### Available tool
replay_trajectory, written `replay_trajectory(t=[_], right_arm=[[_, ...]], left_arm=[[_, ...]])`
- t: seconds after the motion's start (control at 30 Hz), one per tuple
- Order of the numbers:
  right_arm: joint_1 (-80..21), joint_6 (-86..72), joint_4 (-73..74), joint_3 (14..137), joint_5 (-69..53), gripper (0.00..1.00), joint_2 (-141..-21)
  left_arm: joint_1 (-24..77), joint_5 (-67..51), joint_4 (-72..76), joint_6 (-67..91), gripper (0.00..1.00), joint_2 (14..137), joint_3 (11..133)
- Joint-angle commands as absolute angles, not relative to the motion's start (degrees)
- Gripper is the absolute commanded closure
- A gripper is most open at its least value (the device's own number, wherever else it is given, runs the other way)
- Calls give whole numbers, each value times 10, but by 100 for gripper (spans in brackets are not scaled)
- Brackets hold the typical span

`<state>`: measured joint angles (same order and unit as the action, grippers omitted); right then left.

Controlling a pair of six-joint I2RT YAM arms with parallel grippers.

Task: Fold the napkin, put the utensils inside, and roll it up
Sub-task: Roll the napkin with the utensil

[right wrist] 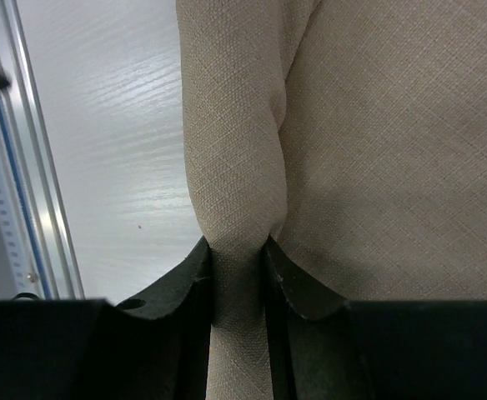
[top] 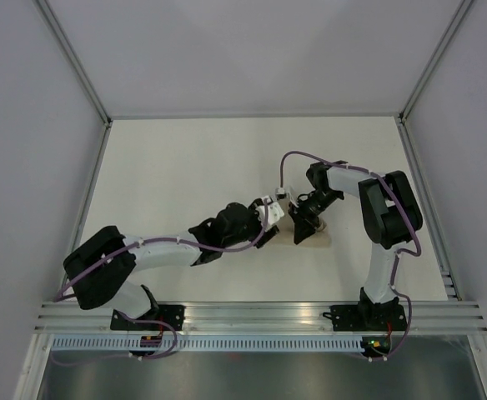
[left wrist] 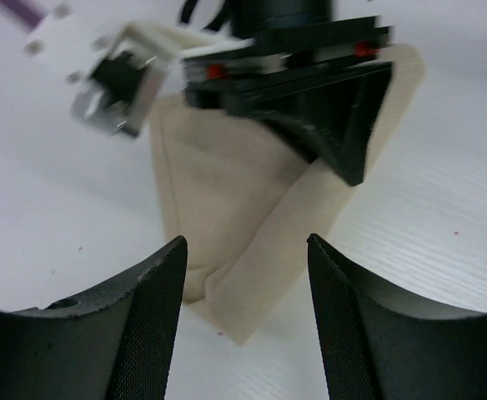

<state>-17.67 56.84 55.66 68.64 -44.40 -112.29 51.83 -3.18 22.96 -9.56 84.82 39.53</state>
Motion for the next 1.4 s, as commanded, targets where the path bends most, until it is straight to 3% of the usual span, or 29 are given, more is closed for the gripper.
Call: replay_trajectory(t=[0.0,0.27,0.57,0.67,0.7,0.73,0.83,0.93,1.0,1.13,1.37], right_arm=[[-178,612,584,682,-424,84,-1190],[-174,606,591,697,-422,83,-1209],[-170,601,588,697,-415,83,-1220],[-168,599,584,696,-412,83,-1223],[-168,598,583,696,-411,83,-1222],[-169,597,582,695,-411,83,-1223],[-168,592,576,695,-411,82,-1223],[-169,584,571,697,-414,76,-1222],[-168,577,562,691,-417,66,-1209],[-167,561,544,674,-421,51,-1168],[-135,506,515,670,-454,43,-1072]], left_arm=[[596,63,278,-225,35,871,403],[667,97,286,-342,34,996,452],[678,73,276,-358,34,1064,490],[678,50,234,-348,46,1075,505],[678,42,219,-343,53,1076,509],[678,34,207,-334,66,1078,516],[677,15,156,-309,79,1085,531],[674,-16,120,-292,89,1094,547],[670,-44,103,-284,97,1099,553],[659,-94,79,-263,98,1104,560],[628,-177,37,-233,98,1115,580]])
